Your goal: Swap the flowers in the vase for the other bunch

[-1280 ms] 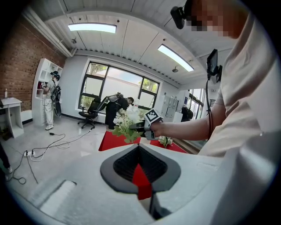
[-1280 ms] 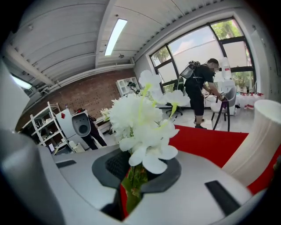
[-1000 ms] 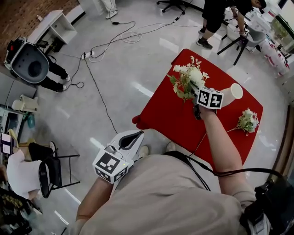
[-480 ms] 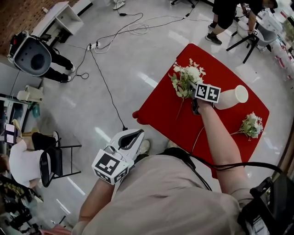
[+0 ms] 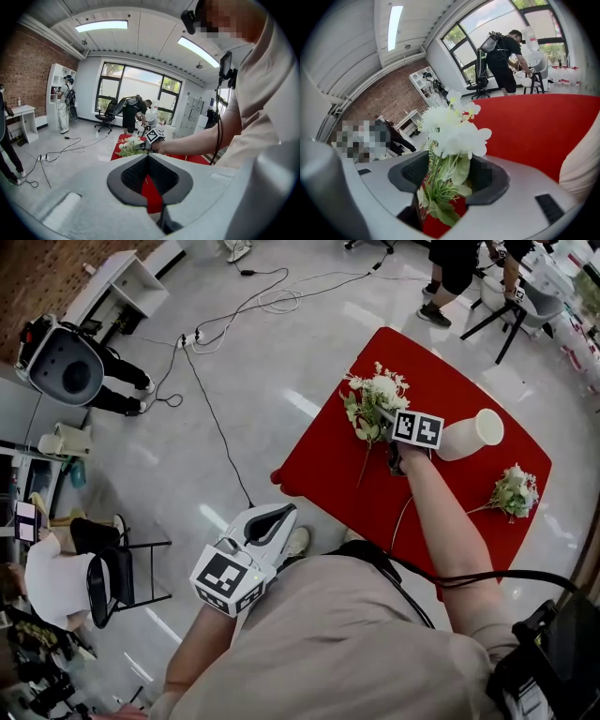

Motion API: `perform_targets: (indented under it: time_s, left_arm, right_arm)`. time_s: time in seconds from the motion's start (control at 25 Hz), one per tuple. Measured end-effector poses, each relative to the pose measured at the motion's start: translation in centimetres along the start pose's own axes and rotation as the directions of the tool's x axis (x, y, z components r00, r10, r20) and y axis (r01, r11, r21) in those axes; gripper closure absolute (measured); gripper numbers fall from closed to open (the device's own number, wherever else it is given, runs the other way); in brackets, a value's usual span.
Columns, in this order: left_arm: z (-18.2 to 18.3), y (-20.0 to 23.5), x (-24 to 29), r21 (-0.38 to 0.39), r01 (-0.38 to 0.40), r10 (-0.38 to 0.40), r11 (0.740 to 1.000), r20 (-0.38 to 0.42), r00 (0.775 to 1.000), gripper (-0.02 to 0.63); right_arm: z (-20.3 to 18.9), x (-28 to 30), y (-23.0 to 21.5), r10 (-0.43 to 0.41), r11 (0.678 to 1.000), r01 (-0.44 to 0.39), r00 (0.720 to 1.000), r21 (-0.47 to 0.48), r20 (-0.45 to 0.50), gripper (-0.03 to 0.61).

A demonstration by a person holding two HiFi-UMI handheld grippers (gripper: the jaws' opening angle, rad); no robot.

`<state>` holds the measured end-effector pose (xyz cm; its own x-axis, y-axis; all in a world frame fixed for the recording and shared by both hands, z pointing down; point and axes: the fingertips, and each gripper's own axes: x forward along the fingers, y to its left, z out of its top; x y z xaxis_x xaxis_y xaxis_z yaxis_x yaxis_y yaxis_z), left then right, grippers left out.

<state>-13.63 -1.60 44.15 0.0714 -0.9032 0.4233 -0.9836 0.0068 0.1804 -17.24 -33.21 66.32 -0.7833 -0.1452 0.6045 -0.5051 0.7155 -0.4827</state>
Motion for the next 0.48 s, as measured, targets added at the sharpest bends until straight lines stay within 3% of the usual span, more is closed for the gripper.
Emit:
perform_targets:
  time_s: [0.2,0.48]
  left_arm:
    - [0.5,0.1,0.0,0.018,0.024,-0.024,1.0,0.004,1.0,0.606]
    - [1.0,0.2,-0.6,0.037,0.063,-0.063,0.997,0.012,0.998,0.607]
  right_arm:
    - [0.1,-0.9,0.5,0.001,1.0,-0.001,1.0,0.008,0.02,0.276]
    - [0.2,-2.8,0.5,-0.027,0.999,0.026,0.998,0.024,0.05,0.268]
